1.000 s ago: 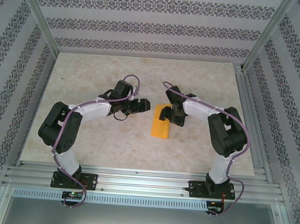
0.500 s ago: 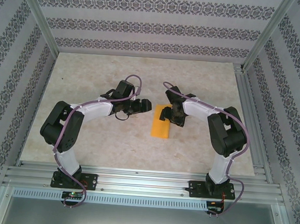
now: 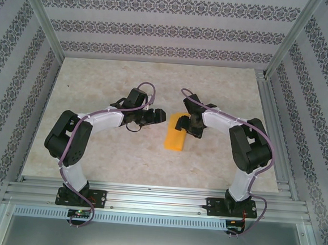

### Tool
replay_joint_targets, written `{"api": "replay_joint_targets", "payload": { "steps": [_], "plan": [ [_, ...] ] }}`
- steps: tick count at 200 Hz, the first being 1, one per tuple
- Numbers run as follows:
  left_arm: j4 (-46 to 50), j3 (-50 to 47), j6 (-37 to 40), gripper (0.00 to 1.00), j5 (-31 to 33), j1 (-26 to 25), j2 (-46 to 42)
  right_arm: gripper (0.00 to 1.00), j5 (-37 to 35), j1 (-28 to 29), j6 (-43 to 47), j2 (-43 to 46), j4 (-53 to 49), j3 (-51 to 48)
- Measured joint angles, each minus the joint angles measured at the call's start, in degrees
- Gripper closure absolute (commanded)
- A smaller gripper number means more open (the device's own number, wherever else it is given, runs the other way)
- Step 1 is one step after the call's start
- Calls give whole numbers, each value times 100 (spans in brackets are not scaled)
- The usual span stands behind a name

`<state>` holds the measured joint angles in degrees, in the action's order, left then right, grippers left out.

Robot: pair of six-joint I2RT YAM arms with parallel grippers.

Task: Fold a paper plane with a square sheet of paper (pick it up from the middle)
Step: Fold the square sheet of paper in half at the center of the table.

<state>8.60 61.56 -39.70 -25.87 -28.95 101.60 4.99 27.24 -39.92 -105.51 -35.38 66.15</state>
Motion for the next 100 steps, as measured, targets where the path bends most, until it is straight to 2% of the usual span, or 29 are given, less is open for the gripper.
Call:
{"api": "replay_joint_targets", "payload": {
  "steps": [100],
  "plan": [
    [9,79,-2,22,0,-39,31,26,326,2,564,-9,-107,50]
  ]
}}
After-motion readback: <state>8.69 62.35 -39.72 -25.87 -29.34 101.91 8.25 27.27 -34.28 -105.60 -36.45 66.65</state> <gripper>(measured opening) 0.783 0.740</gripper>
